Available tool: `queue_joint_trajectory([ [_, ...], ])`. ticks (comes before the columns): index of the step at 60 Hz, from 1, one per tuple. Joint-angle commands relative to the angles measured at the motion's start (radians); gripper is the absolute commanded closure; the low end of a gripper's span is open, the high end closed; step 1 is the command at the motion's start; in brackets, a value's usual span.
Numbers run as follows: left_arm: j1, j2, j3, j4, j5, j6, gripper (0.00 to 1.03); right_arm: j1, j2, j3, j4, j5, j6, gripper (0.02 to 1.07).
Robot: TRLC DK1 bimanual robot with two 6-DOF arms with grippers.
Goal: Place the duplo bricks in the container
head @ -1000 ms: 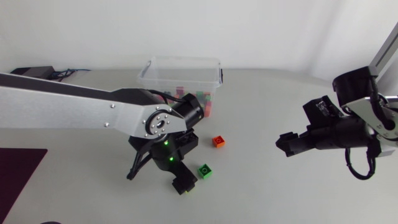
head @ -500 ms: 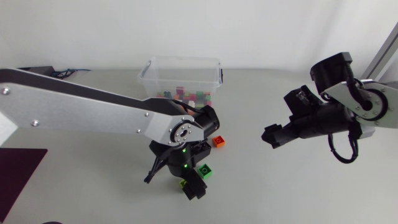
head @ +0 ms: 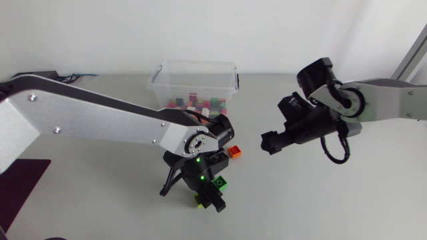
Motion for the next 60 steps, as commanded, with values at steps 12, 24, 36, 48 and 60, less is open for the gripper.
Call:
queue_joint_trajectory([
  [12, 0.034, 0.009, -0.026, -0.018, 0.013, 0.006, 0.77, 0.126, 0.169, 0.088, 0.027, 0.079, 0.055, 0.07],
  [24, 0.058, -0.069, -0.020, -0.050, 0.011, 0.027, 0.77, 0.198, 0.292, 0.182, 0.026, 0.118, 0.061, 0.10],
  [36, 0.118, -0.172, 0.015, -0.079, 0.011, 0.035, 0.77, 0.218, 0.393, 0.273, 0.010, 0.132, 0.062, 0.13],
  [48, 0.196, -0.230, 0.086, -0.081, 0.011, 0.039, 0.77, 0.228, 0.479, 0.342, -0.007, 0.137, 0.072, 0.16],
  [60, 0.261, -0.250, 0.164, -0.038, 0.011, 0.035, 0.77, 0.231, 0.528, 0.378, -0.039, 0.152, 0.073, 0.21],
])
